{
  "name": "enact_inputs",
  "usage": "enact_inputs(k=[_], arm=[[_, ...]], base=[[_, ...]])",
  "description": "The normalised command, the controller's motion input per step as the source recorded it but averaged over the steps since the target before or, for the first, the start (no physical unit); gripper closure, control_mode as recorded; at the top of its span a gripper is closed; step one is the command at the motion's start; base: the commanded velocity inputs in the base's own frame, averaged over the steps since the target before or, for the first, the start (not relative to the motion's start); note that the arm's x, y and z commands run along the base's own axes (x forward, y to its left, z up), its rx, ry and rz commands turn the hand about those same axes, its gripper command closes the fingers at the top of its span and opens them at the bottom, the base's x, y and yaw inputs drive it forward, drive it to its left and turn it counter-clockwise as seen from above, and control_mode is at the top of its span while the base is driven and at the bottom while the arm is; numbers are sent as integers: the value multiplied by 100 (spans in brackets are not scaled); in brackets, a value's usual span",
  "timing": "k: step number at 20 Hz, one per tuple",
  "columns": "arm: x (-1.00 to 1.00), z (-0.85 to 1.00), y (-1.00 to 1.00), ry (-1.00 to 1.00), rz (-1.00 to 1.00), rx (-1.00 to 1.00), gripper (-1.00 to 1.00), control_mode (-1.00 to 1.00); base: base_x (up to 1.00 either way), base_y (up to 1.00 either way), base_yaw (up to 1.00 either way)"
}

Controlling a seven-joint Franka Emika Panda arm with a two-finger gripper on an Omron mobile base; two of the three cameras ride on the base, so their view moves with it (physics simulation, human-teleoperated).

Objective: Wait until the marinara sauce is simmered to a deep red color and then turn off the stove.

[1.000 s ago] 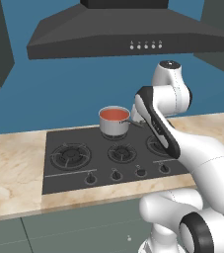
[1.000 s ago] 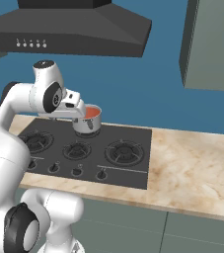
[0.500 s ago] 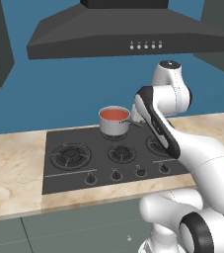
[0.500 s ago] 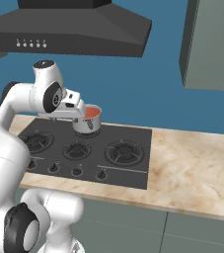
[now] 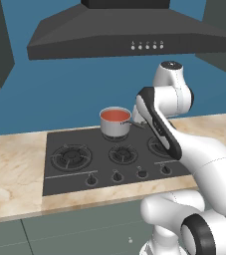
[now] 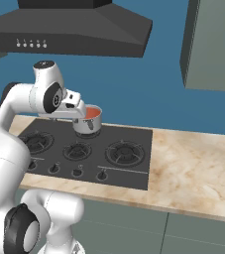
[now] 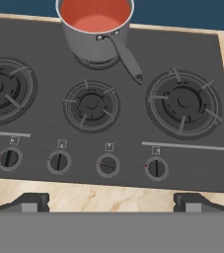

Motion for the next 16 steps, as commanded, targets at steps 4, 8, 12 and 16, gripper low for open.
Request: enact_inputs(k=[4, 8, 12, 16], arm=[[0, -2, -4, -4, 4, 0, -100, -100], [0, -15, 0, -2, 14, -2, -100, -100], [-1, -23, 0, 4, 21, -1, -100, -100], [-9, -24, 0, 0, 32, -2, -100, -100]], base=[[0, 0, 0], [0, 0, 0], [0, 0, 0], [0, 0, 0]])
